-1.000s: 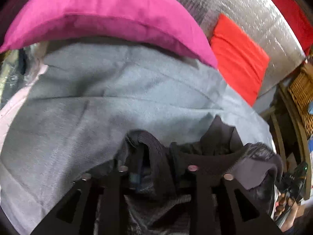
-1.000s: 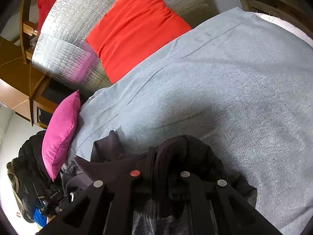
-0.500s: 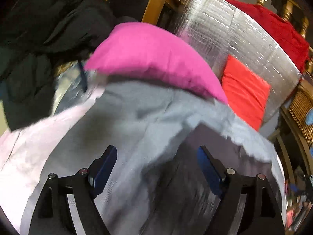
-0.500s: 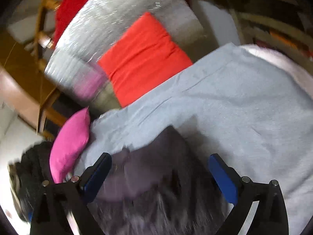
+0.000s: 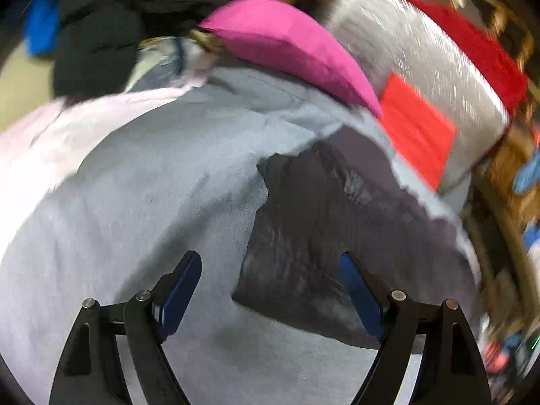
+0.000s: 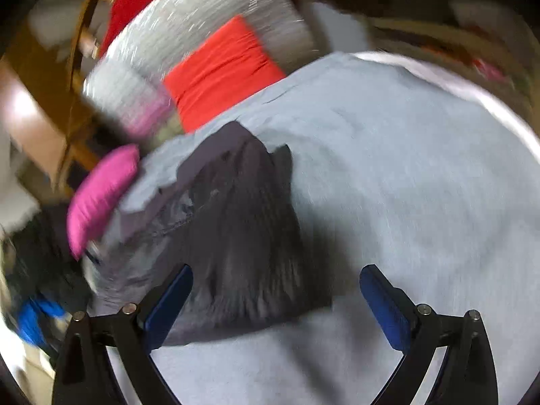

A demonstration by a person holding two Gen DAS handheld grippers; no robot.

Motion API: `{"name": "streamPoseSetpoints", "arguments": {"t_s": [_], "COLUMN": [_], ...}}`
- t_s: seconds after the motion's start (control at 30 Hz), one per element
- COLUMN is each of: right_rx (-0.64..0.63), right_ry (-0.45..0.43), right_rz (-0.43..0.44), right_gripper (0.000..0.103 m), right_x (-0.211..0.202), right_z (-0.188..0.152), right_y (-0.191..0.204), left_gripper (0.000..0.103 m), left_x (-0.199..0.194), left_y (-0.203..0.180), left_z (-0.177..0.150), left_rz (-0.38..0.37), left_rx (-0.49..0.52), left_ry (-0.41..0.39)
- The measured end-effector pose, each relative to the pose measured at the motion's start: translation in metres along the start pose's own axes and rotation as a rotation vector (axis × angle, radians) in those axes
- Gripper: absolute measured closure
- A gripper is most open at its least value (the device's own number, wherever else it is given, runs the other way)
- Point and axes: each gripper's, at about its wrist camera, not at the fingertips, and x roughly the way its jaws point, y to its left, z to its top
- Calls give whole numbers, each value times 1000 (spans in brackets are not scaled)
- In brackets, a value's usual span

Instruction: Fold large clothes

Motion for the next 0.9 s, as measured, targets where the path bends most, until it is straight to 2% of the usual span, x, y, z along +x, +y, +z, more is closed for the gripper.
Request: {"name": "streamPoseSetpoints", "arguments": {"t_s": [0.1,0.2,0.37,0.53,0.57,0.6,0.63,0.67,0.7,0.77,0.9], "right_rx": [66,145,306,358,363,358,351,347,331,240,134], "right_ry": [50,89,94,31,27,26,36,55,67,59,13], "right_rz": [70,158,178,140,132,117,95,99,97,82,85], "right_gripper": [2,2,2,3,5,10,36,55,58,68,73], "right_x": [4,25,62,66,68,69,72,76,77,69,42], "right_z": [-21,-24,-24,-17,-15,-14,-13,-11,-9,-2,9], "right_y": [-1,8,7,8,9,9,10,10,10,25,49], "left_gripper": [15,15,15,14,20,37,45,58,65,69,72], "left_x": [-4,12,32,49,51,52,54,54,53,44,19], "left_y": [0,-6,-16,-14,-12,-12,-14,-18,-24,-35,-40], "left_z": [-12,-13,-12,-8,-7,-5,-2,0,3,10,15], "left_rz": [-2,6,63,97,96,100,109,112,119,142,121], "left_rx": [-57,-107,-141,-148,-156,-159,-140,-116,-85,-34,-24], "left_ry": [-15,28,33,41,47,49,56,64,67,58,22]}}
